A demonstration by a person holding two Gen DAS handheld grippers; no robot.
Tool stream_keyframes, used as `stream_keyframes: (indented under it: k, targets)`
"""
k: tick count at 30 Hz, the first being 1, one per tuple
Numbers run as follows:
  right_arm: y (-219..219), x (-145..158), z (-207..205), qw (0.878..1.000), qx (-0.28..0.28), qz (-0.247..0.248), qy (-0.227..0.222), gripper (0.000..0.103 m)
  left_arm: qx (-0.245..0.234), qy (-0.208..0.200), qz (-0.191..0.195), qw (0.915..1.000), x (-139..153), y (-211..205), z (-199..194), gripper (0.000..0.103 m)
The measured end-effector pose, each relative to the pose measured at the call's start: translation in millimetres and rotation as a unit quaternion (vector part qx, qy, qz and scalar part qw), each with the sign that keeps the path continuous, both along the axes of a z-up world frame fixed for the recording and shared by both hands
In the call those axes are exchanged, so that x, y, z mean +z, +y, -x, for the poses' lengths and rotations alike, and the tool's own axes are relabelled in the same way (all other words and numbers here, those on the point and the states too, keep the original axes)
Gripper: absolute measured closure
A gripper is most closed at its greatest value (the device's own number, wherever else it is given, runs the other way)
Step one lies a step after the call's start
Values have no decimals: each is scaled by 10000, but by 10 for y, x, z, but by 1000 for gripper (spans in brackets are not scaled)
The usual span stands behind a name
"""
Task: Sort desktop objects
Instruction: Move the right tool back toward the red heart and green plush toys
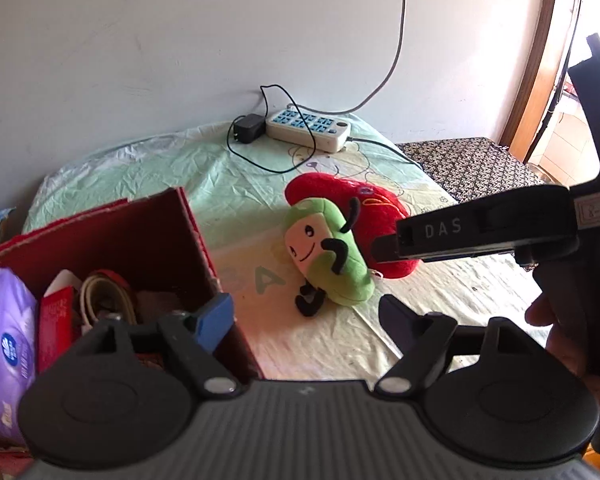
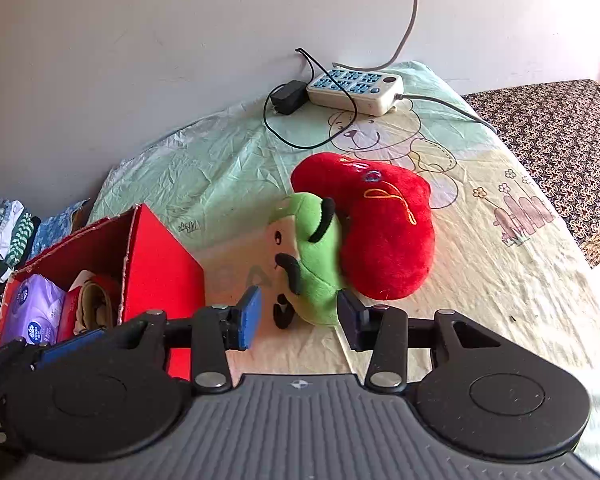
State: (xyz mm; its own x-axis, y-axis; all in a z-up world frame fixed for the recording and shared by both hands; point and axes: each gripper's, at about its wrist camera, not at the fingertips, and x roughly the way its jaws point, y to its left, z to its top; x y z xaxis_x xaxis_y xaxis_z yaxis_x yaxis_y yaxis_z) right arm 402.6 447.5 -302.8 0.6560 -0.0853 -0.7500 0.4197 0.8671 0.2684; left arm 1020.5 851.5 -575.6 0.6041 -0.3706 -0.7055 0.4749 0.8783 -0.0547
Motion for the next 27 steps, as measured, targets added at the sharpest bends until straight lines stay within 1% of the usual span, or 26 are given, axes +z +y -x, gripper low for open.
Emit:
stream_keyframes:
  k: [1,3,5,8,11,14,17,20,21,23,27]
  targets:
    - [-43,-17,24,10000,16,-20,28,58,71,41,-5,10000,-6,-39,12,17]
    - [-109,-46,56,9999,57,-45,96,57,231,53,-57,9997,-1,-122,77,6]
    - [-178,-85,63,9997,132,-58,177,56,398,50,-136,9991,11,-236,174,3]
    - [-269,-111,70,9994,223,-55,246,51,646,59,-231,9976,16,-378,293,2]
    - [-354,-131,73,9990,324,-9,293,47,856,159,-223,9960,1,-504,400,1]
    - [-438,-150,71,9985,420,62,358,46,1025,257,-195,9942,-4,-612,482,1]
    - [-515,-140,73,9977,536,104,412,45,1156,216,-190,9929,42,-738,604,1]
    - [-584,-120,59,9970,611,229,426,37,1275,100,-310,9913,86,-925,773,1]
    - [-608,-119,45,9968,629,244,422,36,1299,101,-348,9909,79,-980,799,1]
    - [-651,-133,-16,9964,704,232,400,36,1346,176,-409,9899,69,-1116,883,1]
    - [-747,-183,-165,9959,816,157,370,36,1475,372,-553,9868,14,-1340,915,1]
